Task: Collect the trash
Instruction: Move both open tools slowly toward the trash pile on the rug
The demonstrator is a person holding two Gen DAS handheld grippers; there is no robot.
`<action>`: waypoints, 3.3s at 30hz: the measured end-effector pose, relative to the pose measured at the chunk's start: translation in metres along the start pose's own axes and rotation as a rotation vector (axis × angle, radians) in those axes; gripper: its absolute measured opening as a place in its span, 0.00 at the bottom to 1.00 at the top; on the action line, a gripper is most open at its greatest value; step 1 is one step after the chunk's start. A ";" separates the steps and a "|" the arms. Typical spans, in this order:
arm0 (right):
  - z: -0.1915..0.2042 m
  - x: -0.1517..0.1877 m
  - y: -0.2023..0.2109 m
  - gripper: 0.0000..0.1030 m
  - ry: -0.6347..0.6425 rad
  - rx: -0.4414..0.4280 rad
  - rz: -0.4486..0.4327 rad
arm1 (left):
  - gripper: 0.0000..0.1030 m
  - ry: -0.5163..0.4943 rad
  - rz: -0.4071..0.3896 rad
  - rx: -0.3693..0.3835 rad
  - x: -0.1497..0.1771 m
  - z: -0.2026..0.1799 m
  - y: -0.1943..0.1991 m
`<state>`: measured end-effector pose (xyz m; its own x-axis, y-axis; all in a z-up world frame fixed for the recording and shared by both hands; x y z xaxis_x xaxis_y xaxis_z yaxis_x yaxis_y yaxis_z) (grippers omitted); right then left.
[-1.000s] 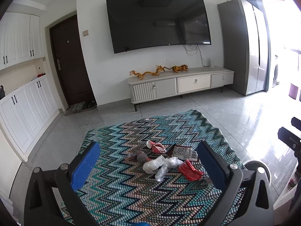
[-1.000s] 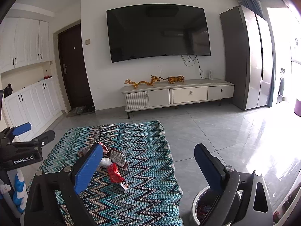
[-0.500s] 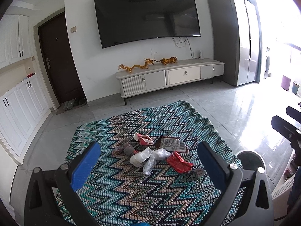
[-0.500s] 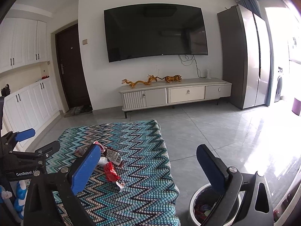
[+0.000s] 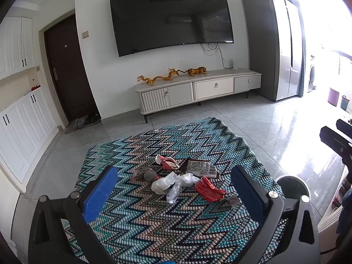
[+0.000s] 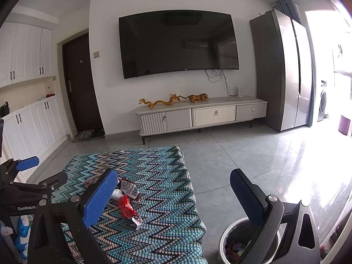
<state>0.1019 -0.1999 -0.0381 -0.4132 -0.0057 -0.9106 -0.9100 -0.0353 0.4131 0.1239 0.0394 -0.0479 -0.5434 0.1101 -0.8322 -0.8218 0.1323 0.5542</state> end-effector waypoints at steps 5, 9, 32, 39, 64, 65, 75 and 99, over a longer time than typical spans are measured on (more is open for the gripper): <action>0.001 -0.001 0.000 1.00 0.010 0.004 -0.020 | 1.00 -0.003 -0.008 -0.002 0.000 0.001 0.001; 0.004 -0.001 0.000 1.00 0.019 -0.004 -0.016 | 1.00 -0.007 -0.021 -0.005 0.000 0.002 0.003; 0.007 0.000 0.004 1.00 0.051 0.010 -0.019 | 1.00 -0.007 -0.073 -0.004 -0.006 0.002 0.015; 0.007 0.000 0.004 1.00 0.052 0.009 -0.019 | 1.00 -0.010 -0.078 -0.003 -0.006 0.001 0.018; 0.009 0.005 -0.001 1.00 0.061 -0.027 0.044 | 1.00 0.044 -0.045 -0.044 -0.001 0.043 0.003; 0.011 0.006 -0.004 1.00 0.064 -0.036 0.055 | 1.00 0.052 -0.033 -0.040 0.002 0.050 -0.002; 0.035 0.030 -0.039 1.00 0.112 -0.110 0.168 | 1.00 0.145 0.112 0.046 0.049 0.098 -0.052; 0.027 0.019 -0.022 1.00 0.093 -0.070 0.109 | 1.00 0.113 -0.017 0.052 0.026 0.049 -0.010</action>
<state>0.1130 -0.1721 -0.0638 -0.5012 -0.1059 -0.8588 -0.8541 -0.0986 0.5106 0.1258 0.0892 -0.0741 -0.5480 -0.0039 -0.8365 -0.8225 0.1842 0.5380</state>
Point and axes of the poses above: each gripper's, at about its wrist camera, not at the fingertips, and y roughly against the way its jaws point, z to its left, x to its underside, the point moved 7 cm from there along -y, roughly the way its jaws point, and after that the axes turned 13 degrees about x, right-handed, at the moved point
